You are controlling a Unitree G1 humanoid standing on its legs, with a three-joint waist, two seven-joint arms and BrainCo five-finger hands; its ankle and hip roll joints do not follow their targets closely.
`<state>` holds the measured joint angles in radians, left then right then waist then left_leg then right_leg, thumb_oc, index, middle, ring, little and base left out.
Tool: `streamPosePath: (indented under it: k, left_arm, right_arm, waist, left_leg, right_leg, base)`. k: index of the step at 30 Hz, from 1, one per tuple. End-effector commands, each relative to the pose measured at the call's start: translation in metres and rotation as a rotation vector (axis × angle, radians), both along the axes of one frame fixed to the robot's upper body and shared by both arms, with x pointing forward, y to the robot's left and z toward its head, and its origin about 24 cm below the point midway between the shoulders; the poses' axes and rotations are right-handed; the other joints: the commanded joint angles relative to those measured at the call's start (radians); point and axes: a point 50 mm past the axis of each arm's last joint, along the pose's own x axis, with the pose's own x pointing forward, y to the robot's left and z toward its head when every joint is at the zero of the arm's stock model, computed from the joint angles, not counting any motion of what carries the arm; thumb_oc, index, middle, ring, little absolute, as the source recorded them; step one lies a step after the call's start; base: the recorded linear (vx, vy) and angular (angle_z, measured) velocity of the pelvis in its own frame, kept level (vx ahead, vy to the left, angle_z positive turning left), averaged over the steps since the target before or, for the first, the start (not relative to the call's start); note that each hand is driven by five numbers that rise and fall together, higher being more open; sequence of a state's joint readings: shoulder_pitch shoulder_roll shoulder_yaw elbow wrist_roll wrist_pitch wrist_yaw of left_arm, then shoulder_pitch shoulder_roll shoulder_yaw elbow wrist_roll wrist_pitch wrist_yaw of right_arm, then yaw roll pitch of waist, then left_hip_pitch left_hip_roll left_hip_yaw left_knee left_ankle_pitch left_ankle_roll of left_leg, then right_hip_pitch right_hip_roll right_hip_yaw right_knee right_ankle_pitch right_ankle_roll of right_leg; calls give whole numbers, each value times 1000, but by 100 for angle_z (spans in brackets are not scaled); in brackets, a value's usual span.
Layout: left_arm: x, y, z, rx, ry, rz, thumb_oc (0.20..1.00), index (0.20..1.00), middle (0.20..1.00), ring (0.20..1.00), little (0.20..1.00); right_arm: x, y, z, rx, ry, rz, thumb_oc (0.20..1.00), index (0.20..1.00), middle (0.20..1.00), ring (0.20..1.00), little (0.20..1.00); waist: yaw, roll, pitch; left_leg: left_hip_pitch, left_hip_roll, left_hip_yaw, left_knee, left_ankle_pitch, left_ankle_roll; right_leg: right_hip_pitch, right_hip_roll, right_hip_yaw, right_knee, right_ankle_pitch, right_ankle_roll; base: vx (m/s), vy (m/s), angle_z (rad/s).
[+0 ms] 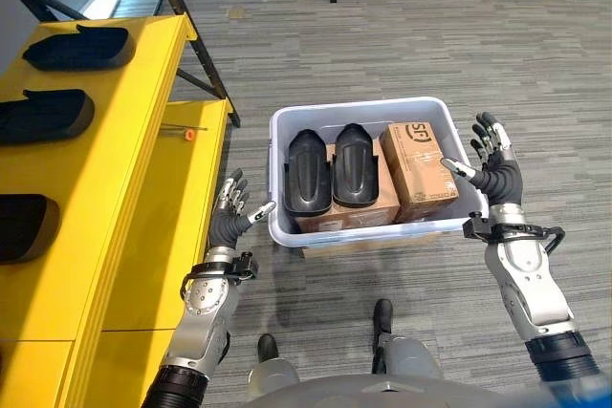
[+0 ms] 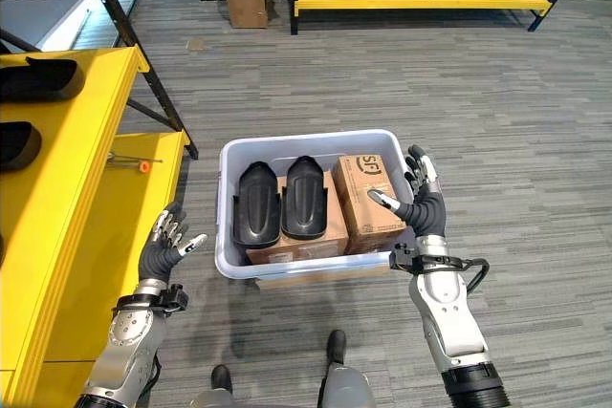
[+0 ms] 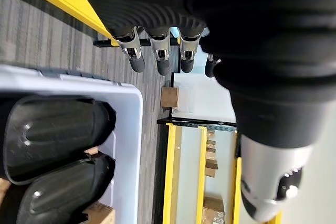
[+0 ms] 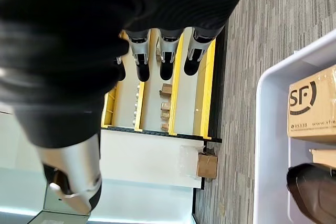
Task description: Move parts from the plastic box to the shelf.
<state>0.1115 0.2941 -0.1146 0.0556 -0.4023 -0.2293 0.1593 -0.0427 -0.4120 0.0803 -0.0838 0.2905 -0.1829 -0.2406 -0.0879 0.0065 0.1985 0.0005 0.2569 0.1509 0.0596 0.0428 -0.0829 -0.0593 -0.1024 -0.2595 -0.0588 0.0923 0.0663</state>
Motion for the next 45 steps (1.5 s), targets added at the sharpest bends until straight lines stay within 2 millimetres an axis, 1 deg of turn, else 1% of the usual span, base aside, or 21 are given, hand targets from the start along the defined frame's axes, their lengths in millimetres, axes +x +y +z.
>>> streamPosePath:
  k: [1,2,4,5,6,7,9,10,12,13,14,15,17,19,20,25,27,33,38,41,45]
  left_arm:
    - [1,13,24,28,-124,16,1000,1000,1000,1000,1000]
    - [2,12,26,23,-128,8,1000,1000,1000,1000,1000]
    - [3,11,27,17,-132,7,1000,1000,1000,1000,1000]
    - [5,11,29,14,-140,14,1000,1000,1000,1000,1000]
    - [6,10,30,17,-146,14,1000,1000,1000,1000,1000]
    - [10,8,32,27,-158,14,1000,1000,1000,1000,1000]
    - [10,8,32,31,-157,19,1000,1000,1000,1000,1000]
    - [8,10,29,28,-152,28,1000,1000,1000,1000,1000]
    - [8,10,29,28,-152,28,1000,1000,1000,1000,1000]
    - [7,11,35,36,-179,14,1000,1000,1000,1000,1000]
    - [7,11,35,36,-178,14,1000,1000,1000,1000,1000]
    - [6,12,38,51,-187,10,1000,1000,1000,1000,1000]
    - [6,14,39,60,-193,12,1000,1000,1000,1000,1000]
    - [10,17,47,100,-216,21,1000,1000,1000,1000,1000]
    - [11,19,47,109,-215,25,1000,1000,1000,1000,1000]
    - [19,16,55,149,-250,14,1000,1000,1000,1000,1000]
    - [26,12,64,189,-287,5,1000,1000,1000,1000,1000]
    - [42,-5,78,191,-351,-38,1000,1000,1000,1000,1000]
    - [57,-24,94,185,-417,-77,1000,1000,1000,1000,1000]
    - [61,-28,99,173,-437,-84,1000,1000,1000,1000,1000]
    - [66,-36,108,142,-471,-87,1000,1000,1000,1000,1000]
  right_arm:
    - [-2,-2,30,11,-170,2,1000,1000,1000,1000,1000]
    - [-4,-5,30,2,-174,-16,1000,1000,1000,1000,1000]
    - [-5,-7,29,-1,-171,-28,1000,1000,1000,1000,1000]
    - [-4,-8,29,-4,-176,-42,1000,1000,1000,1000,1000]
    - [-4,-9,28,-1,-172,-52,1000,1000,1000,1000,1000]
    - [-5,-10,27,-2,-172,-65,1000,1000,1000,1000,1000]
    - [-6,-12,27,-8,-167,-71,1000,1000,1000,1000,1000]
    - [-8,-10,23,0,-153,-64,1000,1000,1000,1000,1000]
    - [-8,-10,23,0,-153,-65,1000,1000,1000,1000,1000]
    - [-14,-9,14,10,-117,-56,1000,1000,1000,1000,1000]
    - [-15,-9,14,11,-115,-56,1000,1000,1000,1000,1000]
    - [-16,-6,9,12,-89,-41,1000,1000,1000,1000,1000]
    - [-16,-5,6,22,-76,-34,1000,1000,1000,1000,1000]
    - [-14,3,0,61,-48,-6,1000,1000,1000,1000,1000]
    - [-14,4,0,60,-44,-1,1000,1000,1000,1000,1000]
    - [-13,10,0,61,-45,35,1000,1000,1000,1000,1000]
    - [-11,13,4,60,-61,48,1000,1000,1000,1000,1000]
    - [-9,15,11,51,-88,64,1000,1000,1000,1000,1000]
    - [-2,20,19,32,-122,84,1000,1000,1000,1000,1000]
    - [2,23,22,23,-129,96,1000,1000,1000,1000,1000]
    - [18,35,30,-35,-151,120,1000,1000,1000,1000,1000]
  waist:
    - [19,-39,7]
    - [38,-59,37]
    - [36,-59,40]
    - [40,-50,35]
    - [44,-44,34]
    - [49,-28,35]
    - [54,-22,35]
    - [56,-11,28]
    - [58,-10,26]
    - [49,2,12]
    - [52,-1,12]
    - [53,-11,7]
    - [53,-16,4]
    - [48,-41,-9]
    - [49,-45,-12]
    - [39,-61,-29]
    - [26,-67,-38]
    - [1,-64,-35]
    - [-27,-53,-9]
    - [-29,-49,6]
    - [-25,-42,47]
  left_leg:
    - [-63,3,-67,246,36,-40]
    - [-140,-17,-102,366,73,-34]
    - [-157,-10,-101,311,70,-30]
    - [-175,18,-104,159,49,-27]
    - [-184,32,-93,42,88,-37]
    - [-228,48,-79,-38,161,-58]
    - [-230,51,-86,-73,181,-71]
    - [-195,44,-99,-58,136,-65]
    - [-199,44,-97,-55,137,-64]
    - [-174,17,-47,-39,109,-62]
    - [-172,14,-44,-35,105,-60]
    - [-158,-18,-25,-10,64,-39]
    - [-153,-29,-10,-4,49,-31]
    - [-140,-70,40,5,5,-5]
    - [-139,-73,48,4,1,-3]
    - [-131,-77,67,-9,-4,1]
    - [-114,-71,87,-28,-1,-1]
    - [-94,-49,111,-68,23,-17]
    - [-99,-27,132,-105,56,-31]
    - [-112,-20,140,-109,65,-35]
    - [-139,-12,141,-112,76,-40]
  right_leg:
    - [-27,-38,32,132,-132,1]
    - [10,-36,24,123,-155,-18]
    - [18,-41,17,117,-160,-10]
    - [23,-47,18,105,-162,14]
    - [28,-54,22,101,-166,24]
    - [41,-65,19,101,-171,36]
    - [48,-73,24,104,-171,42]
    - [62,-88,42,120,-189,56]
    - [58,-87,44,119,-185,56]
    - [92,-128,52,111,-167,75]
    - [95,-132,54,110,-166,77]
    - [101,-172,71,101,-142,96]
    - [101,-188,74,97,-134,104]
    - [80,-243,95,82,-78,140]
    - [73,-248,100,80,-73,145]
    - [56,-250,110,56,-47,152]
    - [46,-246,113,51,-35,157]
    - [25,-229,123,42,-42,152]
    - [-36,-207,145,45,-41,148]
    - [-60,-201,152,47,-40,144]
    - [-94,-194,158,48,-36,139]
  base:
    - [116,-279,8]
    - [146,-264,18]
    - [116,-12,22]
    - [158,151,10]
    - [224,251,9]
    - [194,239,18]
    - [156,185,18]
    - [101,123,-7]
    - [139,202,-54]
    - [190,282,-60]
    - [273,442,-25]
    - [106,226,-1]
    - [88,216,-15]
    - [86,248,-28]
    - [41,111,-23]
    - [28,34,-12]
    - [50,-7,-22]
    - [38,-21,-21]
    - [-11,-27,-16]
    - [-30,-23,-19]
    - [-46,-18,-9]
